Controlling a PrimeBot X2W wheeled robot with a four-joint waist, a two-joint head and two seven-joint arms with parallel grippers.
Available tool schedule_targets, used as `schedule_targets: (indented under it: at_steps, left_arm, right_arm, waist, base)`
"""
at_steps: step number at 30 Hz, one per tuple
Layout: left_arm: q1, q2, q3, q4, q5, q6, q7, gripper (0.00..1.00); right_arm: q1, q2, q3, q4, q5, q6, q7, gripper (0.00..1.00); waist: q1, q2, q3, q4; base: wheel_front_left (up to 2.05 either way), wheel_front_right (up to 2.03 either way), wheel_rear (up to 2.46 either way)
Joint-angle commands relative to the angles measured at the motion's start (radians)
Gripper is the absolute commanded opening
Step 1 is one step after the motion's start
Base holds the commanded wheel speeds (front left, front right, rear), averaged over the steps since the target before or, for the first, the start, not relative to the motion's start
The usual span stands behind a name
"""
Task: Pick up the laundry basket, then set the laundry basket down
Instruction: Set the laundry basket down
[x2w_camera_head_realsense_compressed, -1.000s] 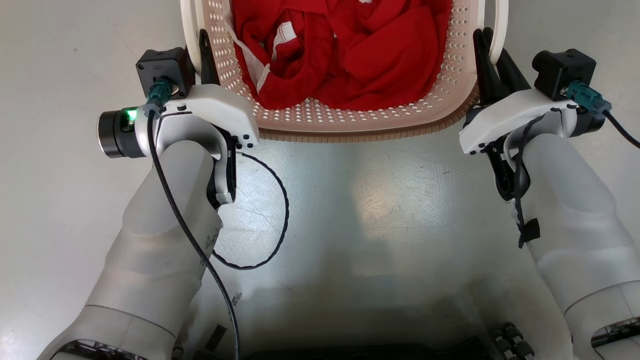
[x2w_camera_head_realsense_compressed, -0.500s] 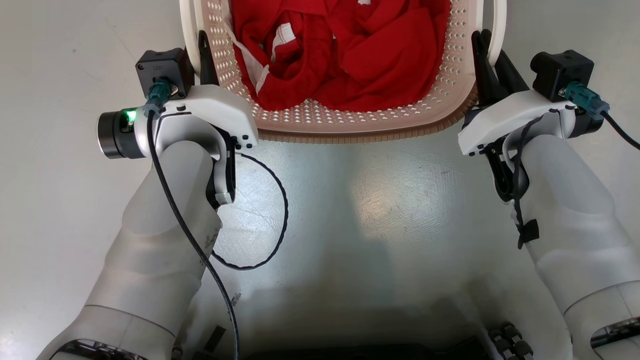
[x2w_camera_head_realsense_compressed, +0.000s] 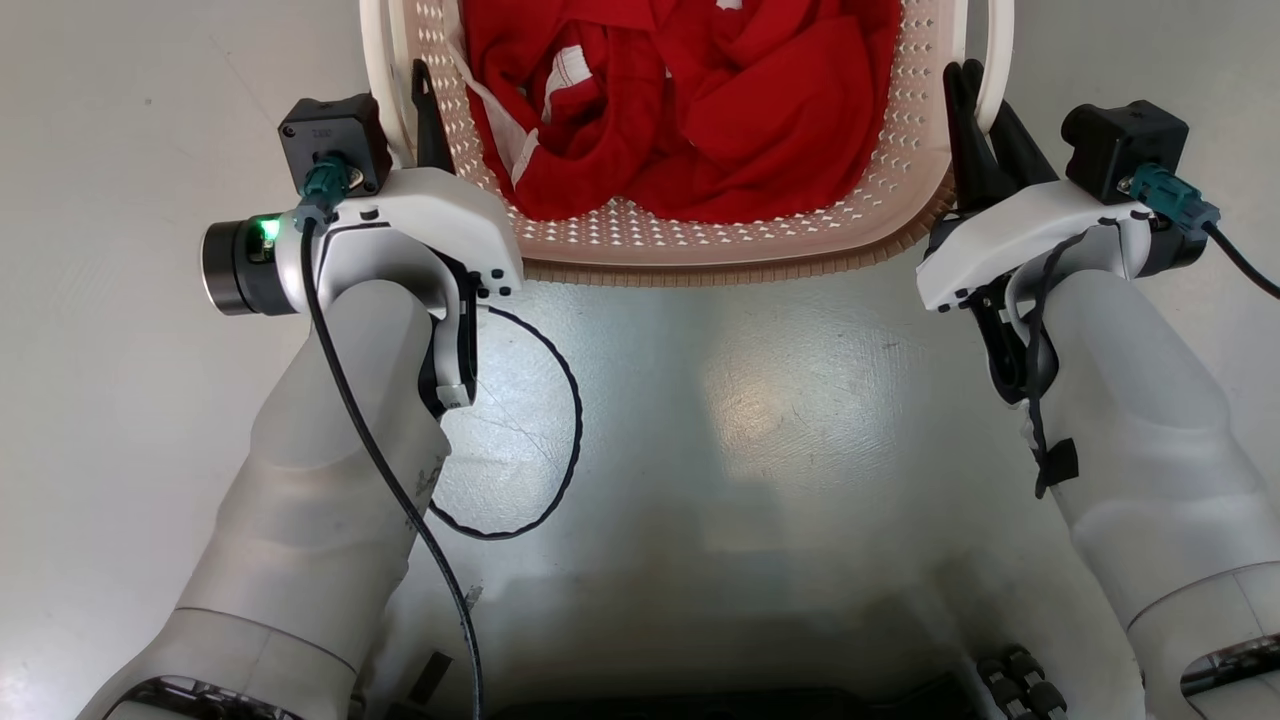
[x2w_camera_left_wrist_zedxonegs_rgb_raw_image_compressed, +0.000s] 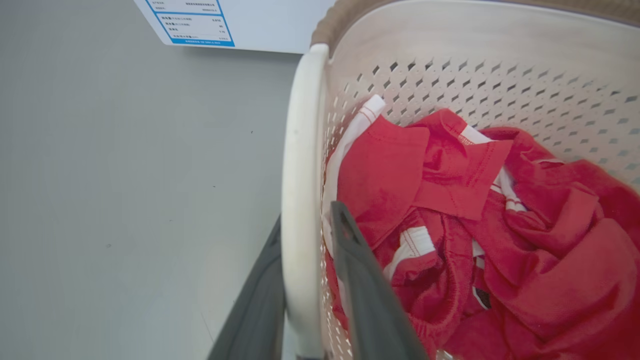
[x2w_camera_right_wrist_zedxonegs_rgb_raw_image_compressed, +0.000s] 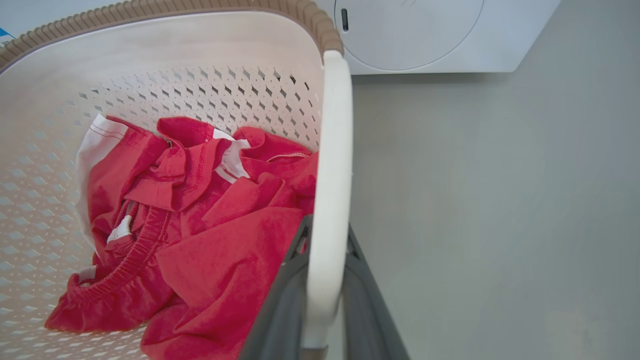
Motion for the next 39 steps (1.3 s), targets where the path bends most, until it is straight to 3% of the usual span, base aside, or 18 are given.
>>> schedule_targets:
  at_steps: [1, 16, 18, 19, 21, 25, 31, 38, 39]
  left_arm:
    - [0.003, -0.007, 0.001, -0.024, 0.012, -0.017, -0.003, 0.36]
    - [0.003, -0.007, -0.005, -0.031, 0.000, -0.019, -0.003, 0.54]
    - [0.005, -0.007, -0.006, -0.031, -0.002, -0.018, -0.003, 0.64]
    - [0.006, -0.007, -0.006, -0.032, -0.003, -0.018, -0.003, 0.70]
    - [0.006, -0.007, -0.008, -0.034, -0.004, -0.016, -0.003, 0.83]
    - [0.007, -0.007, -0.009, -0.039, -0.005, -0.014, -0.003, 1.00]
    - [0.010, -0.007, -0.009, -0.043, -0.007, -0.011, -0.003, 1.00]
    - [0.013, -0.007, -0.011, -0.033, -0.013, -0.007, -0.003, 1.00]
    - [0.012, -0.007, -0.012, -0.031, -0.015, -0.006, -0.003, 1.00]
  right_arm:
    - [0.070, 0.052, 0.036, 0.009, -0.005, 0.017, 0.026, 0.15]
    - [0.068, 0.052, 0.012, 0.003, -0.028, 0.017, 0.026, 0.49]
    - [0.070, 0.052, 0.009, 0.001, -0.030, 0.017, 0.026, 0.50]
    - [0.070, 0.052, 0.008, 0.000, -0.032, 0.017, 0.026, 0.59]
    - [0.071, 0.052, 0.006, -0.001, -0.035, 0.017, 0.026, 0.60]
    - [0.071, 0.052, 0.001, -0.004, -0.040, 0.017, 0.026, 0.62]
    - [0.073, 0.052, -0.008, -0.008, -0.052, 0.017, 0.026, 0.64]
    - [0.072, 0.052, -0.017, -0.016, -0.066, 0.017, 0.026, 0.94]
    - [0.072, 0.052, -0.018, -0.018, -0.068, 0.017, 0.026, 0.95]
  waist:
    - [0.0000, 0.0000, 0.001, 0.002]
    - [0.0000, 0.0000, 0.002, 0.007]
    - [0.0000, 0.0000, 0.000, 0.008]
    - [0.0000, 0.0000, 0.000, 0.008]
    - [0.0000, 0.0000, 0.000, 0.009]
    - [0.0000, 0.0000, -0.002, 0.011]
    - [0.0000, 0.0000, -0.004, 0.013]
    - [0.0000, 0.0000, -0.004, 0.012]
    - [0.0000, 0.0000, -0.003, 0.012]
  base:
    - [0.00, 0.00, 0.00]
    - [0.00, 0.00, 0.00]
    - [0.00, 0.00, 0.00]
    - [0.00, 0.00, 0.00]
    - [0.00, 0.00, 0.00]
    - [0.00, 0.00, 0.00]
    - [0.00, 0.00, 0.00]
    - [0.00, 0.00, 0.00]
    - [0.00, 0.00, 0.00]
